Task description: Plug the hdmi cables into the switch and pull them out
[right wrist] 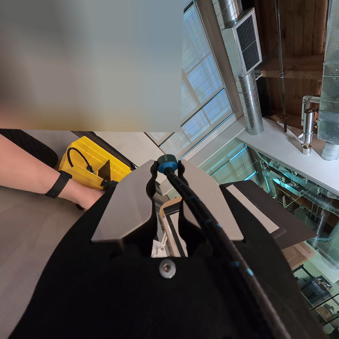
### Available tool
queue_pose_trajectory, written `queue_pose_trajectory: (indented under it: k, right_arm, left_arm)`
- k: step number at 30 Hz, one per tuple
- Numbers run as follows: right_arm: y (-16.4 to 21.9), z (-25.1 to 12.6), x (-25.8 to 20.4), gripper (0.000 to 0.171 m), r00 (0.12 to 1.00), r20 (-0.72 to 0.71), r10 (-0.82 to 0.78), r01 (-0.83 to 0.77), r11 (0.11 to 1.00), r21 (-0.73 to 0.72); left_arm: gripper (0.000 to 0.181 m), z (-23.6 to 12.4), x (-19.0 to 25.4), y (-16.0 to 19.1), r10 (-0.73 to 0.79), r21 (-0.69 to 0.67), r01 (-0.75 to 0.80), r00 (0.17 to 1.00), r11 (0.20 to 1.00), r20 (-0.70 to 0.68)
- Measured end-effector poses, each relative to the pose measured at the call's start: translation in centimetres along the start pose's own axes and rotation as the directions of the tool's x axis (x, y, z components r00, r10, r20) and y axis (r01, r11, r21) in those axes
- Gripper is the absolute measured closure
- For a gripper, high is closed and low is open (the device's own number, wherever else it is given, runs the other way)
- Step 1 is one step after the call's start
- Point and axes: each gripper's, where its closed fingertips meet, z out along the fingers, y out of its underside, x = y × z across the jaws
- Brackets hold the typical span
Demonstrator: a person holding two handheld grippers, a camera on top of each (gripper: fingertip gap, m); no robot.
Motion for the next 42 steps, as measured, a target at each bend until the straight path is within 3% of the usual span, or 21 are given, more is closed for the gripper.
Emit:
queue_pose_trajectory:
  k: [4, 7, 14, 20, 25, 32, 37, 42]
  right_arm:
    - [0.5, 0.1, 0.1, 0.149, 1.000, 0.000, 0.004, -0.004, 1.000, -0.012]
    - [0.7, 0.2, 0.1, 0.149, 1.000, -0.001, 0.004, -0.004, 1.000, -0.018]
    - [1.8, 0.5, 0.1, 0.149, 1.000, -0.009, 0.019, -0.020, 0.998, -0.059]
    - [4.7, 1.9, 0.3, 0.149, 0.995, -0.051, 0.081, -0.089, 0.983, -0.161]
    - [7.1, 3.7, 0.2, 0.150, 0.977, -0.138, 0.160, -0.189, 0.954, -0.232]
    - [8.5, 5.5, -0.3, 0.150, 0.925, -0.287, 0.249, -0.320, 0.917, -0.236]
    - [8.8, 6.0, -0.6, 0.150, 0.906, -0.355, 0.231, -0.320, 0.922, -0.218]
    - [8.7, 6.5, -1.4, 0.150, 0.910, -0.337, 0.239, -0.315, 0.929, -0.192]
  left_arm:
    - [0.093, 0.0, 0.0, -0.1, 0.011, 0.018, -0.010, 1.000, 1.000, -0.014]
    - [0.113, -0.1, -0.1, -0.3, 0.008, 0.034, -0.007, 1.000, 0.999, -0.023]
    - [0.114, -0.5, 0.3, -0.4, 0.024, 0.045, -0.022, 0.999, 0.999, -0.028]
    - [0.114, -3.0, 1.8, -2.6, 0.014, 0.105, -0.006, 0.997, 0.994, -0.079]
    - [0.114, -7.0, 3.5, -6.2, 0.043, 0.230, -0.019, 0.994, 0.973, -0.101]
    - [0.114, -16.3, 7.1, -11.5, 0.070, 0.454, 0.043, 0.971, 0.890, -0.229]
    - [0.114, -22.0, 9.9, -12.9, 0.120, 0.539, 0.096, 0.928, 0.837, -0.353]
    - [0.114, -24.7, 11.8, -13.2, 0.162, 0.574, 0.115, 0.898, 0.811, -0.409]
